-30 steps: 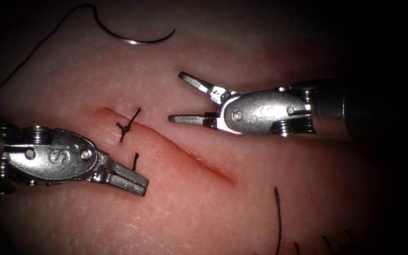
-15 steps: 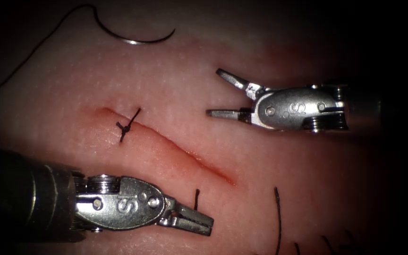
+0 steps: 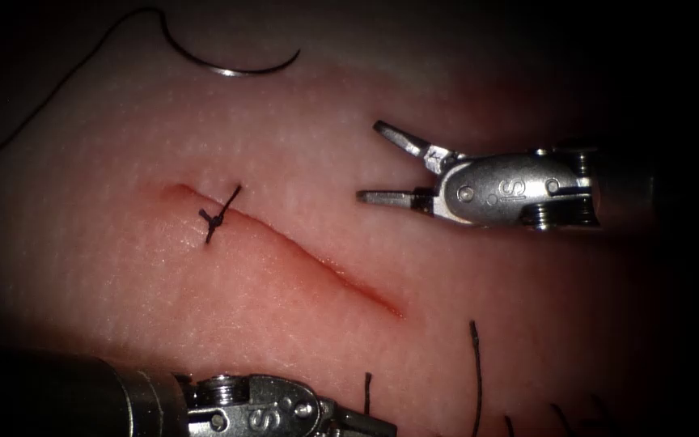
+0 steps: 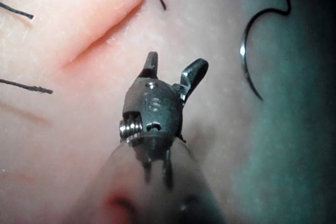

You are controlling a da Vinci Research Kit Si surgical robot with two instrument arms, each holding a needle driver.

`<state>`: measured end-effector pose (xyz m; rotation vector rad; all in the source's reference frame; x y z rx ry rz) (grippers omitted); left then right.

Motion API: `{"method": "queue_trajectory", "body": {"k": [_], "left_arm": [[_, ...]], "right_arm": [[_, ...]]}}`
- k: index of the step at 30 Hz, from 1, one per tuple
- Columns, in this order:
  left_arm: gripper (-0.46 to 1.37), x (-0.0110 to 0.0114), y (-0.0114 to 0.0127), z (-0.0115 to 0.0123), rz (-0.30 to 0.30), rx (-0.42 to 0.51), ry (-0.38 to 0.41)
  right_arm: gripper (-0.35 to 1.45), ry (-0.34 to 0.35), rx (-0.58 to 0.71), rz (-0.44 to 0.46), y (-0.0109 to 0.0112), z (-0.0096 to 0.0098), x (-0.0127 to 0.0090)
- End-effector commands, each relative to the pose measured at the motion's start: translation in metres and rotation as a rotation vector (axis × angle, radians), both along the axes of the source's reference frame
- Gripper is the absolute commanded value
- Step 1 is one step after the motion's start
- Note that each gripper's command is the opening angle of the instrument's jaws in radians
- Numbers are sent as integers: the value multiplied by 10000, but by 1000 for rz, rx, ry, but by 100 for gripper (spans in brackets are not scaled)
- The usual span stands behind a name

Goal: Wound Closure
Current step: Drop the suture end from the left gripper

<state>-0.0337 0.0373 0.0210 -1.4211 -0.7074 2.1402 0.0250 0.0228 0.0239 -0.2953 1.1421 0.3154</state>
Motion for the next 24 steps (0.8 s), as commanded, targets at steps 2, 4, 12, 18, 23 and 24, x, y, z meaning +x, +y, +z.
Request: {"method": "queue_trajectory", "body": {"k": [2,4,12,18,23,24], "left_arm": [[-14,1,-3,10,-4,7,-5],[3,3,-5,17,-7,15,-4],[45,23,-4,42,-62,31,50],[45,43,-7,40,-69,43,60],[44,60,-8,38,-68,35,65],[44,65,-7,38,-68,32,66]], "right_arm": [[113,0,1,-3,0,-1,-1],[114,0,1,-3,-1,-1,-1],[114,0,1,-3,-2,-2,-2],[114,-1,1,-3,-3,-2,-2],[113,-1,0,-2,-3,-2,-2],[114,-1,0,-2,-3,-2,-2]]}}
